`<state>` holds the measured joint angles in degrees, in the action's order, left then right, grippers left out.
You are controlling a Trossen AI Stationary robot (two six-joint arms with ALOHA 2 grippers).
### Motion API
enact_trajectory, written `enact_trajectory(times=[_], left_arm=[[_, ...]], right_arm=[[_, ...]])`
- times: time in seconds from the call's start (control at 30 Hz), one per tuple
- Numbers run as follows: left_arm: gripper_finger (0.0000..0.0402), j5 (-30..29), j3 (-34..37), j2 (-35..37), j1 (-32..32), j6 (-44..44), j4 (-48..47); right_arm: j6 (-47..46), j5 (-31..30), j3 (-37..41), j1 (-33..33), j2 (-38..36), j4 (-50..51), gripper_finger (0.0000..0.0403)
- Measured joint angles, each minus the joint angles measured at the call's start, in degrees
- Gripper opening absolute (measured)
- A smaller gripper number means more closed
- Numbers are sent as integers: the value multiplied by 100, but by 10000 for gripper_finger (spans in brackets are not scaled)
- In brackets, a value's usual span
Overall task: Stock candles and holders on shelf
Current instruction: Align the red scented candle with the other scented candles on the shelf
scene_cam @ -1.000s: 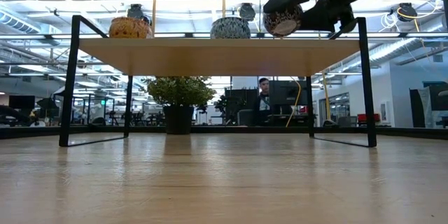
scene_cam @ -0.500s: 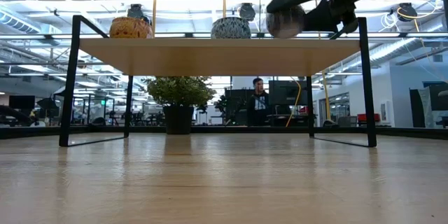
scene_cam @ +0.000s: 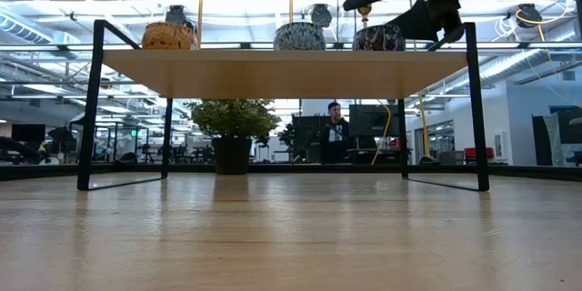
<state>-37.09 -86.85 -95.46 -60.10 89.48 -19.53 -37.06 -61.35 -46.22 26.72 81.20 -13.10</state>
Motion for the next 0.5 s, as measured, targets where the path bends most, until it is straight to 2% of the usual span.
enact_trajectory(times=[0.13,0.4,0.5], left_arm=[[172,-53,0,0,0,-5,7],[172,-54,0,0,33,-87,13],[172,-52,0,0,93,-142,14]], right_arm=[[150,53,13,40,-173,-415,351],[1768,36,11,243,-894,-1983,349],[1999,35,9,359,-1160,-2310,349]])
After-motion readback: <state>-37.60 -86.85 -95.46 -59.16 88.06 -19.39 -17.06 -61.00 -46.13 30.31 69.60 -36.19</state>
